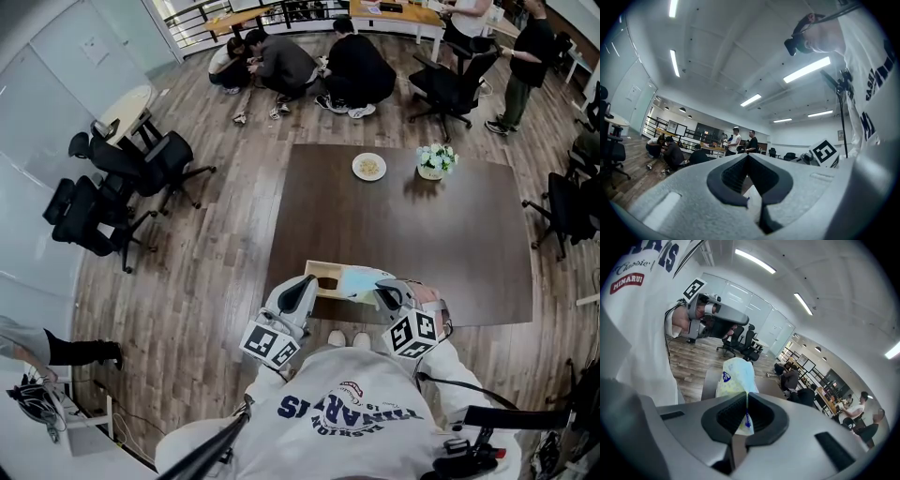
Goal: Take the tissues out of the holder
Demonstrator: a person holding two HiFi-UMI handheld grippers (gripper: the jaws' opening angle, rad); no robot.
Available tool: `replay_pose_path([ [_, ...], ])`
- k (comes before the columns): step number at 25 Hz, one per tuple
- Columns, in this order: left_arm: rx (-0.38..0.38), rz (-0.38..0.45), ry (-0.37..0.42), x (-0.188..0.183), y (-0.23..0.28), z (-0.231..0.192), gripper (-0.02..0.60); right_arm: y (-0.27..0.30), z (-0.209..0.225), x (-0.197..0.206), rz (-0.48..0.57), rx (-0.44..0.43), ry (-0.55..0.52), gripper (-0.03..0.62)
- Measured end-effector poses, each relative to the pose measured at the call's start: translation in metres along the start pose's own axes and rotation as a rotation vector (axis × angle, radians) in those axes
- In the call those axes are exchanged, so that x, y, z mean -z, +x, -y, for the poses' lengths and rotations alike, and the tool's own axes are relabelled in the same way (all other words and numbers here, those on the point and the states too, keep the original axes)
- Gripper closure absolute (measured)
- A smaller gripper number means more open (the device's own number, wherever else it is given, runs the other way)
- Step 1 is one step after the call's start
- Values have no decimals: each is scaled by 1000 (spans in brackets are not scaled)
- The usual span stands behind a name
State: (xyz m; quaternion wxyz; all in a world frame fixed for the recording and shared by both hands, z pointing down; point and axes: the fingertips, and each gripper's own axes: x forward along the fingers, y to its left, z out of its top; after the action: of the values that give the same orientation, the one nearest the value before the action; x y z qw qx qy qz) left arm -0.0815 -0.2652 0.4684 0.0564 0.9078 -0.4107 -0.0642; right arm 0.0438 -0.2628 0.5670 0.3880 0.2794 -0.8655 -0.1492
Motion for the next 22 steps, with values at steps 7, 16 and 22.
replay_pose_path([
  [7,-6,-1,1,2,-6,2,577,17,-2,31,-50,-4,15,579],
  [16,-41,-9,-1,3,-20,-6,577,83,-27,125,-173,-93,8,579],
  [22,-70,-13,3,3,-30,-12,577,134,-53,190,-242,-157,-10,579],
])
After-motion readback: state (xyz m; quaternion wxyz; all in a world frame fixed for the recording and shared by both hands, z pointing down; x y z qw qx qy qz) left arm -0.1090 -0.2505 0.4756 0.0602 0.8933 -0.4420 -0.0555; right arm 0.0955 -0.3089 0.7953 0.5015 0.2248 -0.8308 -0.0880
